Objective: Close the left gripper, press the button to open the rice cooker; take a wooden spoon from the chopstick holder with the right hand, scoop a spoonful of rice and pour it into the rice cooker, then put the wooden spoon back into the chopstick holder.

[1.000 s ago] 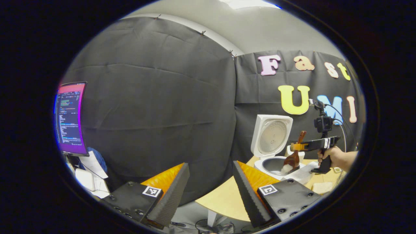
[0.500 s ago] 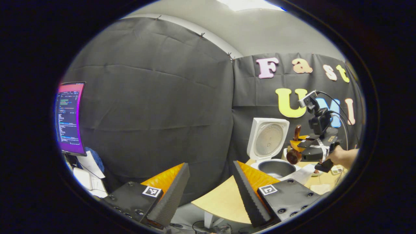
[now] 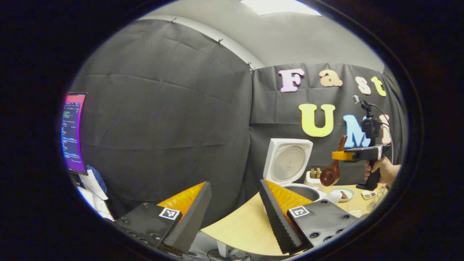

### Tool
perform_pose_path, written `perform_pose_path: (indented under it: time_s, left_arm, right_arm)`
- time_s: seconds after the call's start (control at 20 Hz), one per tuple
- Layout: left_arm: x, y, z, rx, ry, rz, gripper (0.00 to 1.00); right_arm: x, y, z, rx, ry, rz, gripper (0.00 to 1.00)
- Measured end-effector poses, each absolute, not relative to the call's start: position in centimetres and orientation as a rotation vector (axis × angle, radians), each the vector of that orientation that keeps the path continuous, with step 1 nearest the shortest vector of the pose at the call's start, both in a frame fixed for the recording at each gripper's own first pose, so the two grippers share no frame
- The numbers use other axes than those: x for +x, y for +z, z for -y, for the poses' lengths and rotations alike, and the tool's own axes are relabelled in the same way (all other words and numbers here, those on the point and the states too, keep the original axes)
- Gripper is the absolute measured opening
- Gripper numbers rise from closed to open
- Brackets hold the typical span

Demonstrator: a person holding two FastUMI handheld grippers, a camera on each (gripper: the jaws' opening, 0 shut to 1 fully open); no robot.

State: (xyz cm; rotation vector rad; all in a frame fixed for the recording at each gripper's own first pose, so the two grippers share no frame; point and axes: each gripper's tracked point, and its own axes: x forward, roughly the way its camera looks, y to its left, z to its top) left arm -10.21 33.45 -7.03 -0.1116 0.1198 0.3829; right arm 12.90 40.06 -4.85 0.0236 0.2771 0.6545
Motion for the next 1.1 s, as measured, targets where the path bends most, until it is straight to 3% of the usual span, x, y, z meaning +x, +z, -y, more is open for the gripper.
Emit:
perform_pose_path:
  time_s: [0.25, 0.5, 0.65, 0.75, 0.85, 0.95, 1.1]
  left_arm:
    - [-8.1, -5.3, -30.8, -0.105, 0.332, -0.09, 0.97]
    - [-6.2, -4.1, -27.6, -0.106, 0.286, -0.075, 0.89]
    - [-5.1, -3.5, -25.1, -0.114, 0.259, -0.069, 0.97]
    - [-4.4, -3.2, -23.5, -0.114, 0.24, -0.066, 0.97]
    - [-3.6, -2.9, -21.9, -0.11, 0.221, -0.062, 0.89]
    - [-2.7, -2.6, -20.2, -0.109, 0.199, -0.06, 0.97]
    - [-1.9, -2.1, -17.8, -0.105, 0.168, -0.058, 0.97]
  right_arm:
    - [13.9, -2.5, -33.9, 0.23, 0.588, -0.317, 0.08]
    - [15.2, -1.9, -26.4, 0.29, 0.476, -0.312, 0.09]
    - [15.7, -2.6, -21.8, 0.3, 0.411, -0.316, 0.08]
    - [16.0, -3.2, -18.6, 0.3, 0.366, -0.323, 0.08]
    - [16.3, -3.7, -15.8, 0.294, 0.325, -0.324, 0.08]
    - [16.4, -4.2, -13.0, 0.298, 0.283, -0.325, 0.08]
    - [16.3, -5.3, -9.2, 0.313, 0.221, -0.334, 0.08]
